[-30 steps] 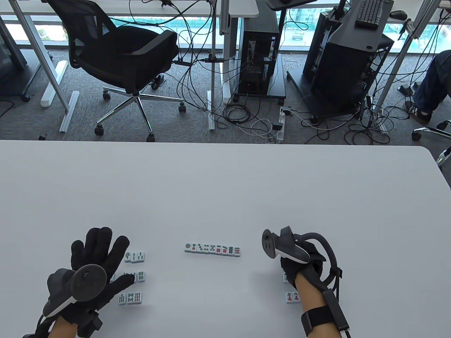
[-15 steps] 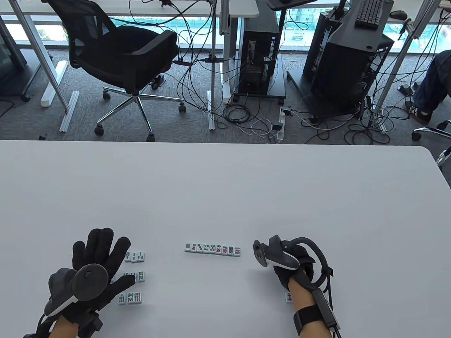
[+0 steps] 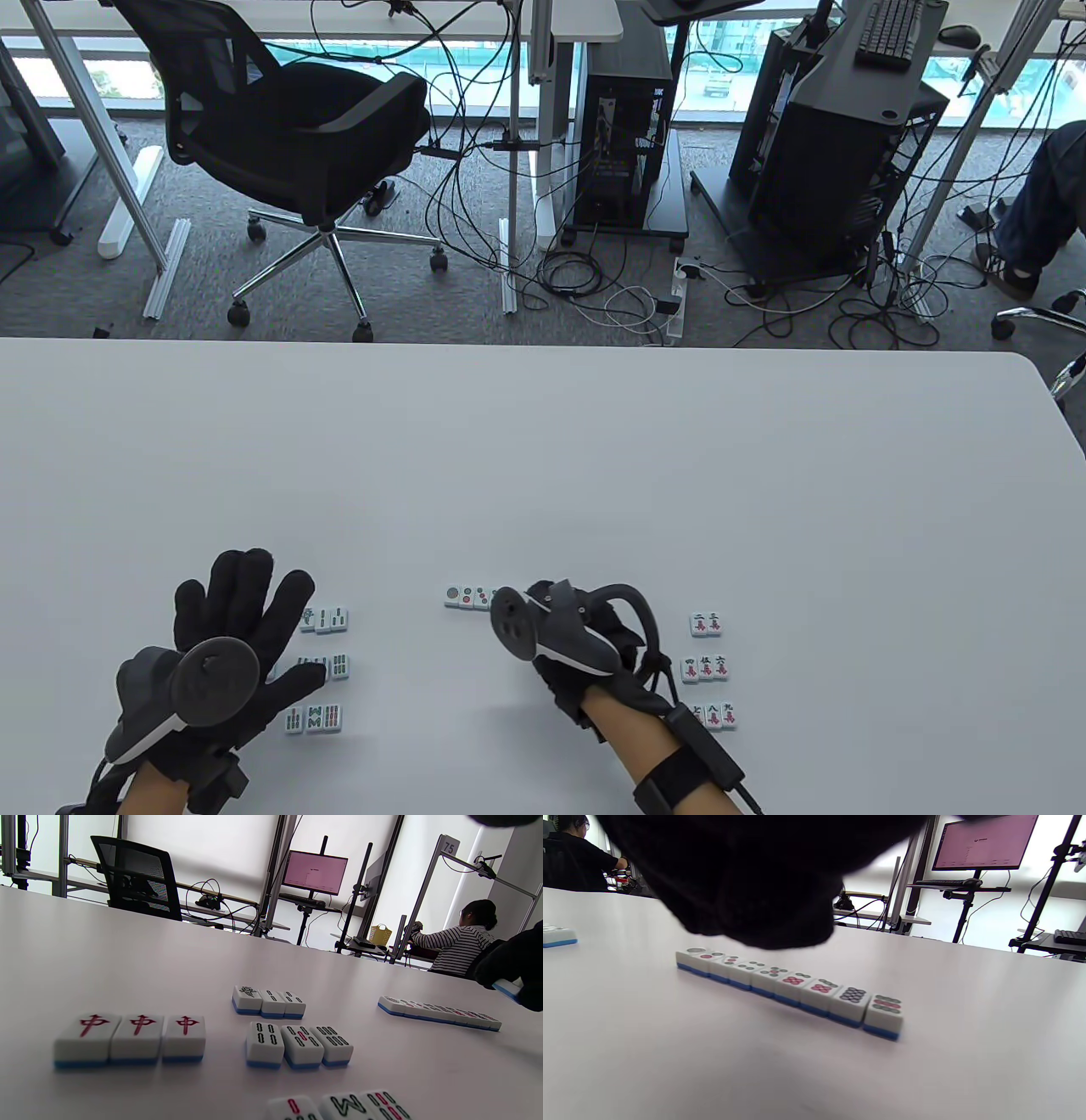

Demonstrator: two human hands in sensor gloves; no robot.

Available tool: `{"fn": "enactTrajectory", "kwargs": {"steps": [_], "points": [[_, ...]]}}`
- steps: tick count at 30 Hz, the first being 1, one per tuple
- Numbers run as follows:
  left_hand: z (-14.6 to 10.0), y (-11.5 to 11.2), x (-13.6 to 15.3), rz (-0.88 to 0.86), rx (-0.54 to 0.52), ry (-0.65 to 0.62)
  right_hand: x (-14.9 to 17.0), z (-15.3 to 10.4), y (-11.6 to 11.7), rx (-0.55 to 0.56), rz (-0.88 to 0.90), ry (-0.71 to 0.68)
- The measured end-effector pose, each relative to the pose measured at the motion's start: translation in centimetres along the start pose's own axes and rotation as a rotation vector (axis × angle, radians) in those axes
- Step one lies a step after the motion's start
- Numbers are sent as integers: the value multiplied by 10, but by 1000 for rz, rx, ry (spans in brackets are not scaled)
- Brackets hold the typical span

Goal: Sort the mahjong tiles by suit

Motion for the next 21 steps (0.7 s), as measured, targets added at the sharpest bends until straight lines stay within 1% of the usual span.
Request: {"fn": "enactTrajectory", "kwargs": {"steps": [5,9,14,16,18,20,21], "points": [[-1,1,0,0,-9,-3,-41,13,18,-52,-35,-84],[-1,2,1,-6,-16,-2,-54,22,33,-91,-50,-93],[-2,3,1,-8,-22,-4,-55,27,49,-158,-78,-99],[-2,2,1,-7,-19,-5,-53,28,48,-160,-65,-88],[-2,2,1,-5,-14,-7,-50,27,48,-187,-67,-73],[-2,2,0,-5,-14,-9,-47,24,43,-198,-48,-84],[-2,3,1,-5,-18,-8,-43,22,35,-185,-33,-83]]}}
Point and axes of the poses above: the tracker on the back of each hand, its own x axis roughly to the little-finger side, its own z axis roughly from the wrist to the fingertips, y = z × x, the point moved 5 cm from there along z, roughly from the wrist to the fingertips, and after that the axes turned 6 degrees about z, right-handed, at the moved point
